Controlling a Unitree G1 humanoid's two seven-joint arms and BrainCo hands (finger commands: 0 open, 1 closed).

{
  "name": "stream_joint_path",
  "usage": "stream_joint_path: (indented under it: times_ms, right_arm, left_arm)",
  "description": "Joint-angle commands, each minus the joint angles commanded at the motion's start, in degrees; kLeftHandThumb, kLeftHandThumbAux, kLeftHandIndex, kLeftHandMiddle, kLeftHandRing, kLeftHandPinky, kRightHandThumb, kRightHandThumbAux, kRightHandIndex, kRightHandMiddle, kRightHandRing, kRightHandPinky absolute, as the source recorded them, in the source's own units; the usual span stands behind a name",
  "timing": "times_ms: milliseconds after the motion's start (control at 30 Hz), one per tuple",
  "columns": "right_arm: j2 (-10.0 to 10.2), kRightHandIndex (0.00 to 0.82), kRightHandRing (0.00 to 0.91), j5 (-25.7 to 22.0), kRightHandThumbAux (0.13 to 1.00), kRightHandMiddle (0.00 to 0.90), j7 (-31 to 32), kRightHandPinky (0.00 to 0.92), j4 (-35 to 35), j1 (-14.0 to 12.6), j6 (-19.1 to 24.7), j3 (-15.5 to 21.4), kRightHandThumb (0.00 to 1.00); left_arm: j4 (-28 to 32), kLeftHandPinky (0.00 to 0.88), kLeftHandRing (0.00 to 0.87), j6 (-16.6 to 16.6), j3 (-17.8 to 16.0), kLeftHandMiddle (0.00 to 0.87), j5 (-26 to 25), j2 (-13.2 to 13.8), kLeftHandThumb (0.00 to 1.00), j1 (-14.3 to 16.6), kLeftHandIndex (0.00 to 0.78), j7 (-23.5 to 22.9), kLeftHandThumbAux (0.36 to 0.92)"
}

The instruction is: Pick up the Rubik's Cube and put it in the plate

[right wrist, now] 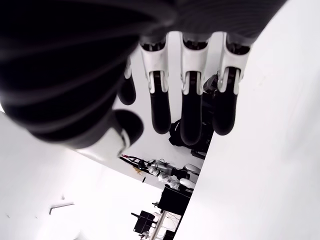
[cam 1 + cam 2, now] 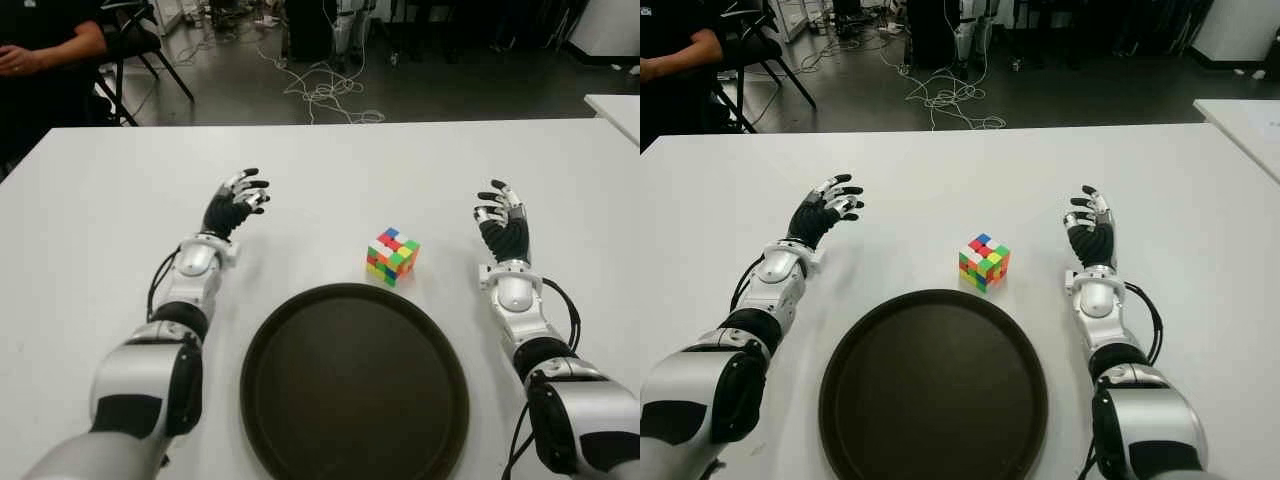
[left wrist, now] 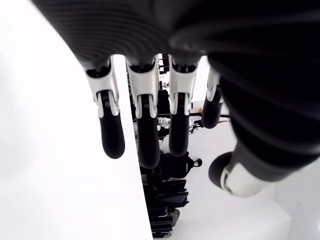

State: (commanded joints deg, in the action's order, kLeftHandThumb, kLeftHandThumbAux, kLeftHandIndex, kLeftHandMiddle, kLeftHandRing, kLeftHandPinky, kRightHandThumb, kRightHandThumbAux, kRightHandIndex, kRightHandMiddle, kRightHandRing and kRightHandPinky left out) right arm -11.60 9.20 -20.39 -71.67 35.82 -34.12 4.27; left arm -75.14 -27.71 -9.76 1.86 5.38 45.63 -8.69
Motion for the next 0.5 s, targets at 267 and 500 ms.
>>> stream_joint_path:
  times_ms: [267, 500]
  right_arm:
    - [-0.2, 0.190, 0.325, -0.1, 0.645, 0.295, 0.2, 0.375, -0.2, 0.1, 0.1, -0.1, 0.668]
    - [-0.2, 0.204, 0.334, -0.1, 0.642, 0.304, 0.2, 0.385, -0.2, 0.0, -0.3, -0.1, 0.680]
  left_arm:
    - [0.0, 0.342, 0.299, 0.0, -0.1, 0.272, 0.0, -0.1, 0.357, 0.0, 0.171, 0.0, 0.705]
    - [0.0, 0.334, 0.298, 0.2, -0.1, 0.273, 0.1, -0.1, 0.342, 0.0, 0.173, 0.1, 0.710]
